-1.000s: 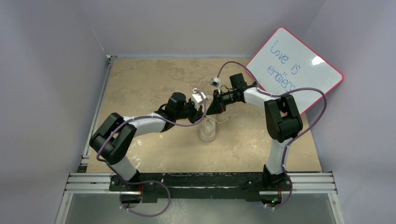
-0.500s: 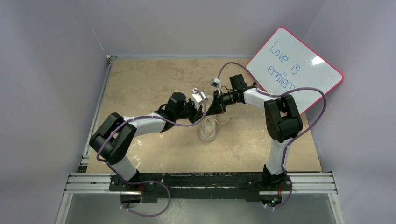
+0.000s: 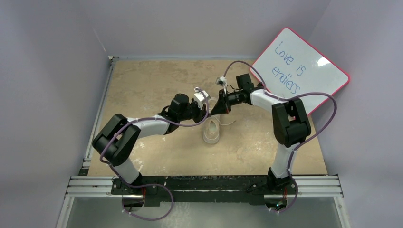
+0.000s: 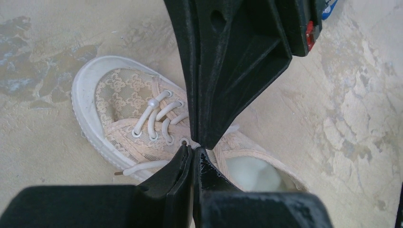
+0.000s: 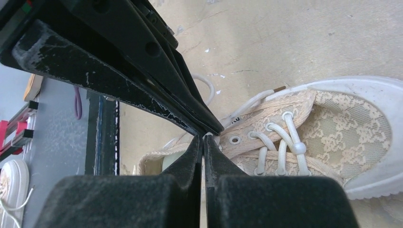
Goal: Tie the shoes
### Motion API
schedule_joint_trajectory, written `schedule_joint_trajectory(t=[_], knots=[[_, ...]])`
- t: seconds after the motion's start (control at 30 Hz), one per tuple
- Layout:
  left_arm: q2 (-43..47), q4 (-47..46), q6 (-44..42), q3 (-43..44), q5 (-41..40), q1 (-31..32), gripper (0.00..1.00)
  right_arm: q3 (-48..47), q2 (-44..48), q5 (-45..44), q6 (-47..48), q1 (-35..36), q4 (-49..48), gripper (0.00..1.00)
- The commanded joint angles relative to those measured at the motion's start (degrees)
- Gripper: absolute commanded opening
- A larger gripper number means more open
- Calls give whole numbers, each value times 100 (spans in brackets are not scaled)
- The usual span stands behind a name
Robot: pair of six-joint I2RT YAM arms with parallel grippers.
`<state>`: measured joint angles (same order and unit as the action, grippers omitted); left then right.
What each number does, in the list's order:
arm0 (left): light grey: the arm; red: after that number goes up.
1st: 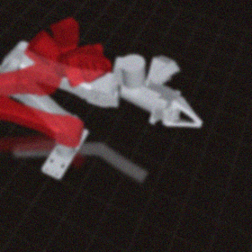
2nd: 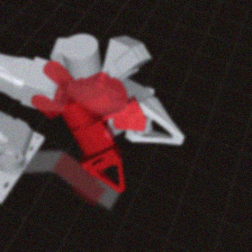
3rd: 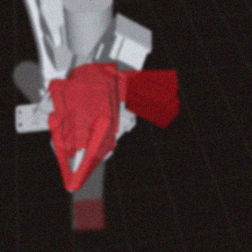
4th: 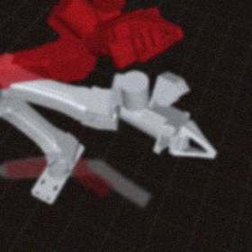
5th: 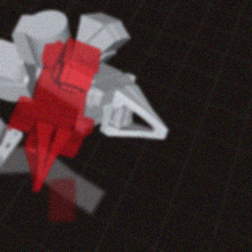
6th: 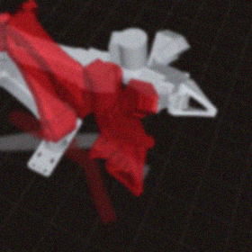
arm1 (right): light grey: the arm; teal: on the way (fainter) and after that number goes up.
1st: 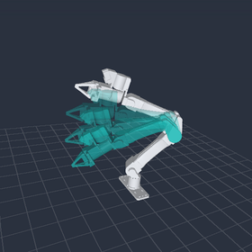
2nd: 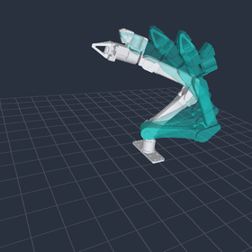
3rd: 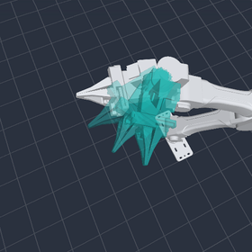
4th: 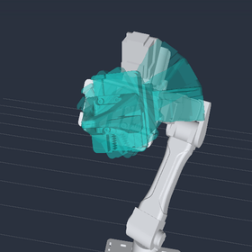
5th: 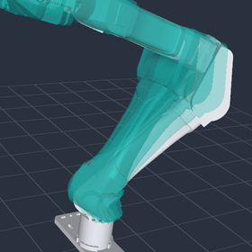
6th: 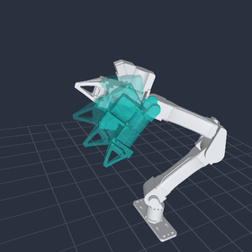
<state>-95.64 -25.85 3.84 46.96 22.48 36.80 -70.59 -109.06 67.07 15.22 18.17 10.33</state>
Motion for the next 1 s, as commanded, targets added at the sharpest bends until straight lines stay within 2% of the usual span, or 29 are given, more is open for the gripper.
schedule_joint_trajectory(t=[0.0, 0.37, 0.47, 0.7, 0.8, 0.97], knots=[[-175, -1030, 534, -45, -285, -32, 0, 170, 455, 444, -561, 9, -450, 0], [-512, -2416, 1147, -404, -973, -28, 0, 1257, 738, 321, -3504, 137, -3565, 0], [-593, -3029, 1424, -579, -1333, -24, 0, 1606, 811, 231, -4514, 240, -4744, 0], [-962, -4237, 2076, -707, -1631, -3, 0, 2268, 753, -590, -6893, 407, -6954, 0], [-1091, -4520, 2201, -717, -1793, 54, 0, 2420, 690, -905, -7657, 411, -7499, 0], [-1546, -5212, 2488, -691, -1888, 135, 0, 2416, 653, -1342, -8167, 629, -7335, 0]])
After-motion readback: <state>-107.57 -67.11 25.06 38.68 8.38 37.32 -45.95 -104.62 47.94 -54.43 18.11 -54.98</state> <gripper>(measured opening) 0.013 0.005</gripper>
